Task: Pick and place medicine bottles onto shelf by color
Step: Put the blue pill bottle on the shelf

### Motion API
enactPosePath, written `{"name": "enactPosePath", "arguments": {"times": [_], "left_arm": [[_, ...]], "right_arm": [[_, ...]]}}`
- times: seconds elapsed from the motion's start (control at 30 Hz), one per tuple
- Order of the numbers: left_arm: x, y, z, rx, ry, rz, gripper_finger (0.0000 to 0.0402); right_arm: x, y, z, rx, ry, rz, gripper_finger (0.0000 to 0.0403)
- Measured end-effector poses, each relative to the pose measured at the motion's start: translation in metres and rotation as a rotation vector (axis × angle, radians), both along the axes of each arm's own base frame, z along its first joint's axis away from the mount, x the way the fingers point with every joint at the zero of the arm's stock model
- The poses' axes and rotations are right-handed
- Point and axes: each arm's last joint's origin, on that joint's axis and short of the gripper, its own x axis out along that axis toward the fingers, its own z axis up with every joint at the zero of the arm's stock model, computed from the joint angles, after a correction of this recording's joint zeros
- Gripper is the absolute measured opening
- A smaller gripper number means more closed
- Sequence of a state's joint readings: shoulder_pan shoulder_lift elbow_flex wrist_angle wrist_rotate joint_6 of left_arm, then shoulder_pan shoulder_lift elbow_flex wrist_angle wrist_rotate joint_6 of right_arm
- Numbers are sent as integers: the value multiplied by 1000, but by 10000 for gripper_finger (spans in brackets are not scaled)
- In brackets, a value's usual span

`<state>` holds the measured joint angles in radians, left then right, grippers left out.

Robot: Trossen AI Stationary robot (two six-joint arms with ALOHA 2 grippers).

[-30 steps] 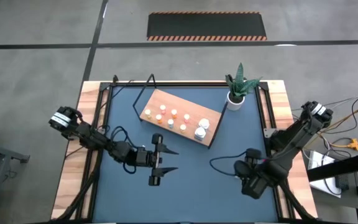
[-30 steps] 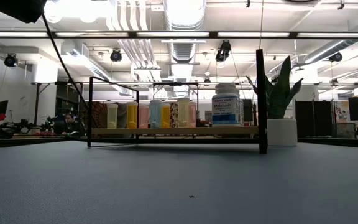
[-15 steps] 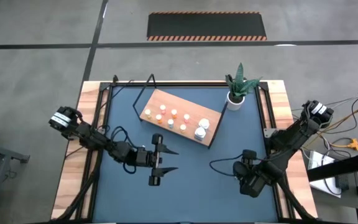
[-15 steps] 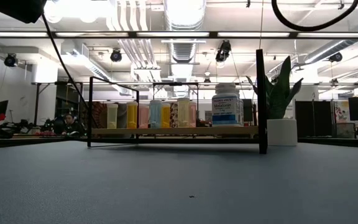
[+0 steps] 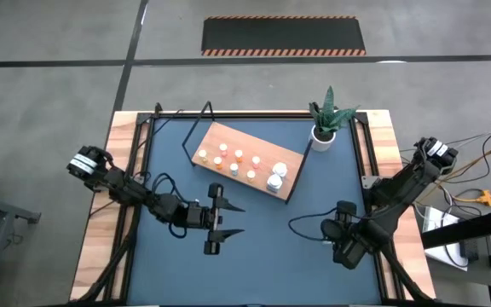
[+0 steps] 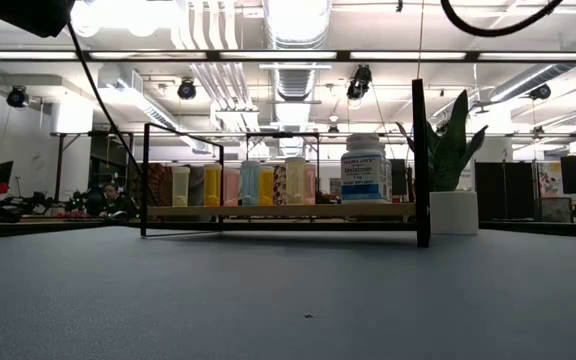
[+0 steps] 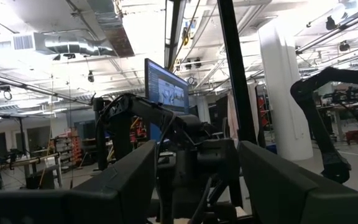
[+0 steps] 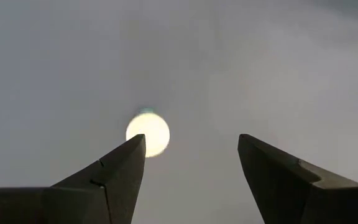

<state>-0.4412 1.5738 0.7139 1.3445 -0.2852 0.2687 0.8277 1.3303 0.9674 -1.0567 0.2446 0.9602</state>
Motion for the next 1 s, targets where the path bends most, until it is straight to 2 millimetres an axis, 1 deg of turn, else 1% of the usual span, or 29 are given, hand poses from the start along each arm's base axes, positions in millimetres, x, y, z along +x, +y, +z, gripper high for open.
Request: {"name": "enactPosePath", "arguments": {"times": [0.13, 0.27, 0.5, 0.7, 0.83, 0.93, 1.0], "left_arm": [[0, 0, 0, 0, 0, 0, 212], [0, 0, 0, 0, 0, 0, 212], [0, 0, 0, 0, 0, 0, 212], [0, 0, 0, 0, 0, 0, 212], [0, 0, 0, 0, 0, 0, 212], [0, 0, 0, 0, 0, 0, 212], [0, 0, 0, 0, 0, 0, 212]], "right_arm": [[0, 3, 3, 21, 4, 12, 249], [-1, 4, 0, 27, 3, 18, 249], [-1, 12, -3, 83, -30, 62, 249], [-3, 8, -15, 54, -50, 57, 249], [-4, 7, -25, 72, -67, 59, 247], [-4, 6, -30, 79, -73, 59, 238], [-5, 6, -31, 77, -72, 59, 225]]}}
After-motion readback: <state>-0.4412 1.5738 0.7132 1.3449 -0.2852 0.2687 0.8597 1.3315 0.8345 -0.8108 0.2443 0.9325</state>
